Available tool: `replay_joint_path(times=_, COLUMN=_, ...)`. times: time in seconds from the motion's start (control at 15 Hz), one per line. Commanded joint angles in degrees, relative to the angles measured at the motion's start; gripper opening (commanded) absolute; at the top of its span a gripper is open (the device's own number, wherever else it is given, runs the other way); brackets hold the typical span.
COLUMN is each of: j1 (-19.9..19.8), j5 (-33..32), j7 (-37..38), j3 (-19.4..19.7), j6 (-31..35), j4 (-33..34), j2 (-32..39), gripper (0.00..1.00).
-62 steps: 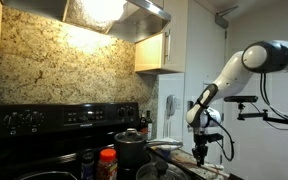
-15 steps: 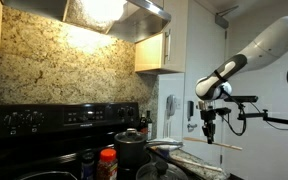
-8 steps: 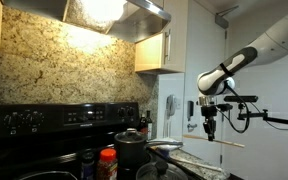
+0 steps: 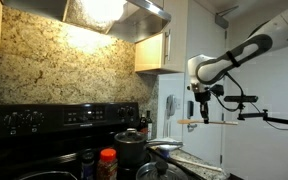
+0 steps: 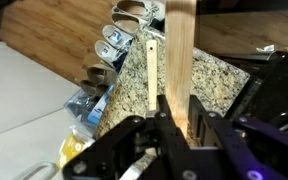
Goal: Uncover the pot on the left, put the lid on the stove, and then put the wooden spoon inside the pot
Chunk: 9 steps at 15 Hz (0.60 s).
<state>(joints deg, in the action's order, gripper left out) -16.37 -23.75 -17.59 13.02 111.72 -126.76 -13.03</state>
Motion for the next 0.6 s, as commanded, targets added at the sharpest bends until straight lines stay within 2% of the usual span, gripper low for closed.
replay_joint_path(times=0.0, j1=5.23, j5=-5.13, j7=0.41, j3=-5.20, j6=-5.09, j4=2.31, j2=-2.01, gripper=0.06)
replay_joint_path(times=0.27, j1=12.25, j5=-5.06, j7=-2.65, j3=-10.42, j6=-7.01, j4=7.46, j2=1.32, gripper=0.06)
replay_joint_path(times=0.53, j1=17.17, j5=-6.31, j7=-5.58, j3=-14.05, j6=-4.22, j4=12.49, j2=5.99, gripper=0.06)
